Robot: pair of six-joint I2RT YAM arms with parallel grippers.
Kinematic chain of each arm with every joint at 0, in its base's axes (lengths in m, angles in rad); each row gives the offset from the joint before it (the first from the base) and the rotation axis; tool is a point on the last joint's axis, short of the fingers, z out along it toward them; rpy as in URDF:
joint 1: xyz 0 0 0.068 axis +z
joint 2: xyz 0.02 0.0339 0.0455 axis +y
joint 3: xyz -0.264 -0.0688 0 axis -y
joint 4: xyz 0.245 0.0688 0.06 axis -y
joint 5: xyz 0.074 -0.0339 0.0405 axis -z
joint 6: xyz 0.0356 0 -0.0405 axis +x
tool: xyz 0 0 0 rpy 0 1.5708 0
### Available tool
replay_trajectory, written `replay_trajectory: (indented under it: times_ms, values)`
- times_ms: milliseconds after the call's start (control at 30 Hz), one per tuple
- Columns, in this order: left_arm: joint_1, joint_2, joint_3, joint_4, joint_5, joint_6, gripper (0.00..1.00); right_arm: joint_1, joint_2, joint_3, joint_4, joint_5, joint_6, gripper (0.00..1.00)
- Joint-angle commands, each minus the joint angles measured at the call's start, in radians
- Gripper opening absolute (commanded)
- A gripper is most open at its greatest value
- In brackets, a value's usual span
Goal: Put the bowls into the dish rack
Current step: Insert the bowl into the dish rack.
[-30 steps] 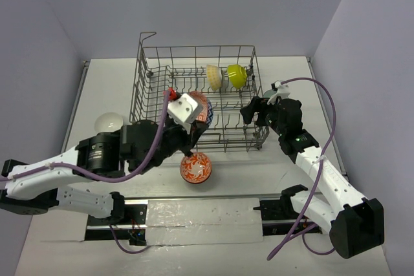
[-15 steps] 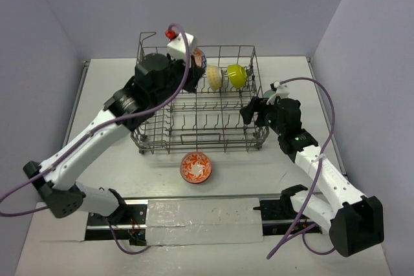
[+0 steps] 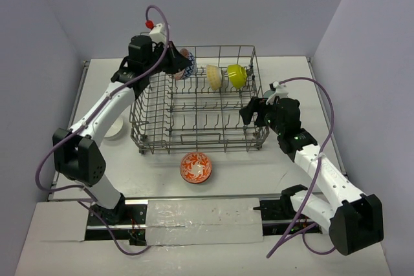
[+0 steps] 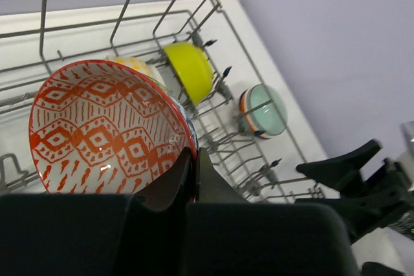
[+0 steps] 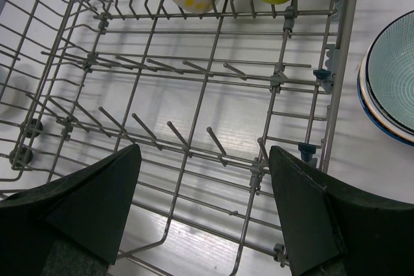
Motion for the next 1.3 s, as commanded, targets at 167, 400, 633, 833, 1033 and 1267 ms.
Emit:
replay_trajectory:
  times_ms: [167,400,633,833,1033,1267]
  values:
    - [0.067,0.08,-0.042,0.5,0.307,-0.323,0.0,0.006,0.018,0.049,0.032,0.006,-0.014,0.87]
    - [0.064,0.19,-0.062,0.701,0.321,-0.491,0.0,0.008,0.03,0.053,0.032,0.011,-0.016,0.87]
    - [0.062,0.19,-0.062,0.582,0.225,-0.404,0.0,0.008,0.045,0.056,0.034,0.014,-0.016,0.87]
    - [0.068,0.203,-0.051,0.528,0.16,-0.38,0.0,0.008,0.053,0.06,0.034,0.015,-0.016,0.87]
    - [0.07,0.232,-0.014,0.468,0.116,-0.393,0.0,0.006,0.056,0.06,0.034,0.017,-0.017,0.87]
    - [0.071,0.264,0.019,0.418,0.091,-0.39,0.0,0.008,0.054,0.06,0.034,0.015,-0.016,0.87]
